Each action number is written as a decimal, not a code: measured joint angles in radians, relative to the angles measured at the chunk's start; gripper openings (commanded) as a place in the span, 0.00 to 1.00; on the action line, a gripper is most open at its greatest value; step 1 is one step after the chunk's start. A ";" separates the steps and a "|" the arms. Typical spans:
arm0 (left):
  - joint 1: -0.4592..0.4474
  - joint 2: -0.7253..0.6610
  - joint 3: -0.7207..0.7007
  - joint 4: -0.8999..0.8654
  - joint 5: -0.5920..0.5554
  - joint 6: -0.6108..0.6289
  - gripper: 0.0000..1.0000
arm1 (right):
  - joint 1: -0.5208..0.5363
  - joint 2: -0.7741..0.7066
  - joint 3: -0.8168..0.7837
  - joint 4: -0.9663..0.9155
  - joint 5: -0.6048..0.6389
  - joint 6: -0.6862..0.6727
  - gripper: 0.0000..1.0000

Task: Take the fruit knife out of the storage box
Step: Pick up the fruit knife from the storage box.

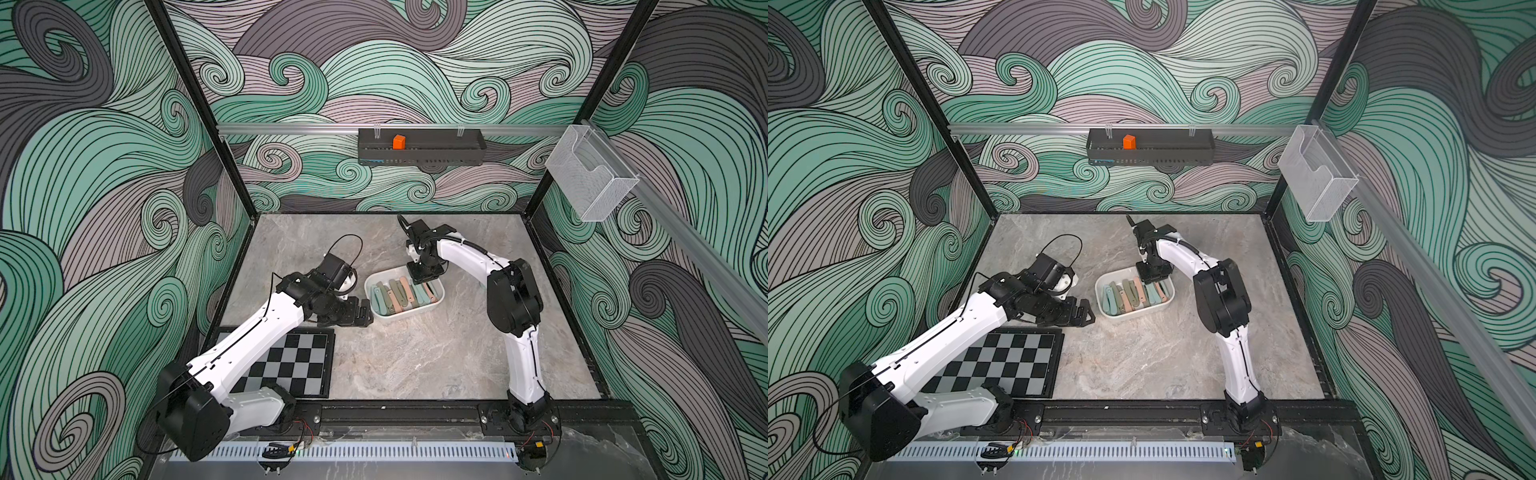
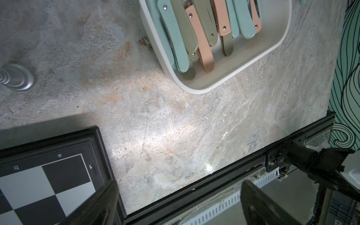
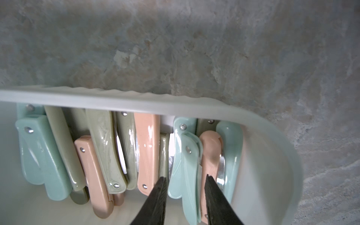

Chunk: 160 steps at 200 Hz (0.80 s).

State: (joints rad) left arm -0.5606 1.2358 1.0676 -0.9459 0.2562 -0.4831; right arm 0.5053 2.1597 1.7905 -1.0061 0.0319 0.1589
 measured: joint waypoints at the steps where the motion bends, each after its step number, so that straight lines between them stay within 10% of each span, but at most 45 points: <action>1: 0.000 0.000 0.000 0.000 0.000 0.000 0.99 | 0.000 0.000 0.000 0.000 0.000 0.000 0.36; 160: 0.000 -0.003 -0.009 0.005 0.000 -0.026 0.99 | -0.006 0.046 -0.042 0.017 0.003 -0.018 0.18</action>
State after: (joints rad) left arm -0.5606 1.2327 1.0584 -0.9413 0.2562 -0.5091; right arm 0.4988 2.2059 1.7481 -0.9894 0.0353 0.1410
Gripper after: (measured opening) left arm 0.987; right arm 0.255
